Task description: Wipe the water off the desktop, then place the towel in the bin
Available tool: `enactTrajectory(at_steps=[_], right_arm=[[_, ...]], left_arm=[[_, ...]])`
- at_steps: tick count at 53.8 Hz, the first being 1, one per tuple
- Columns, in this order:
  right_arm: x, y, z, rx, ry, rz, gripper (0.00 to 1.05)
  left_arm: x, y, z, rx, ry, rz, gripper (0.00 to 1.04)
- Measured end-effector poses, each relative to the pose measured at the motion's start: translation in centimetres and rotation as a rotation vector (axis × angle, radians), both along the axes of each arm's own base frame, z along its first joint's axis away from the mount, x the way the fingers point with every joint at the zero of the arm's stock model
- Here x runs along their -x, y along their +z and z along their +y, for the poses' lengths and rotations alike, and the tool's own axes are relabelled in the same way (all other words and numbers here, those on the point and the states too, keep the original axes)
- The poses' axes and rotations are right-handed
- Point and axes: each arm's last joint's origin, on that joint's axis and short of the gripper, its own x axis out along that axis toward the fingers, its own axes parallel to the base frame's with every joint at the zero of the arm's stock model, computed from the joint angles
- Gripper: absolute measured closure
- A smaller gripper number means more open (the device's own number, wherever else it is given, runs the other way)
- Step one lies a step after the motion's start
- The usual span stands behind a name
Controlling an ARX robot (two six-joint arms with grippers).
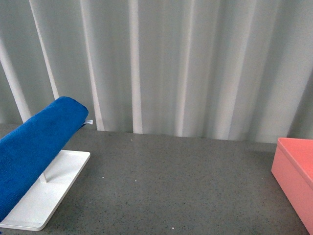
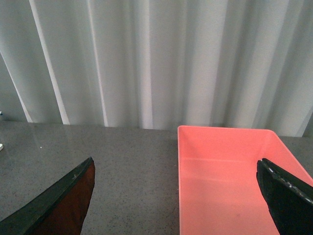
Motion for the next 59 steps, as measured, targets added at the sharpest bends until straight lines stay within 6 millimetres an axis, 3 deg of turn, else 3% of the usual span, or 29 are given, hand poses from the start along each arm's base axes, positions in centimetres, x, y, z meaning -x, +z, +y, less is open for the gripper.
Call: enactTrajectory(at_steps=[49, 51, 55, 59], right_arm=[[0.0, 0.0, 0.0, 0.000, 0.000, 0.000, 0.07], [0.0, 0.0, 0.0, 0.000, 0.000, 0.000, 0.07], [0.0, 0.0, 0.0, 0.000, 0.004, 0.000, 0.07], [0.0, 0.0, 0.0, 0.000, 0.002, -0.001, 0.07]], left_arm=[[0.0, 0.0, 0.0, 0.000, 0.000, 0.000, 0.07], [-0.1, -0.2, 0.0, -0.009, -0.046, 0.061, 0.07], [-0.8, 0.5, -0.2, 0.056, -0.296, 0.385, 0.07], [-3.6, 3.2, -0.3, 0.022, -0.317, 0.395, 0.07]])
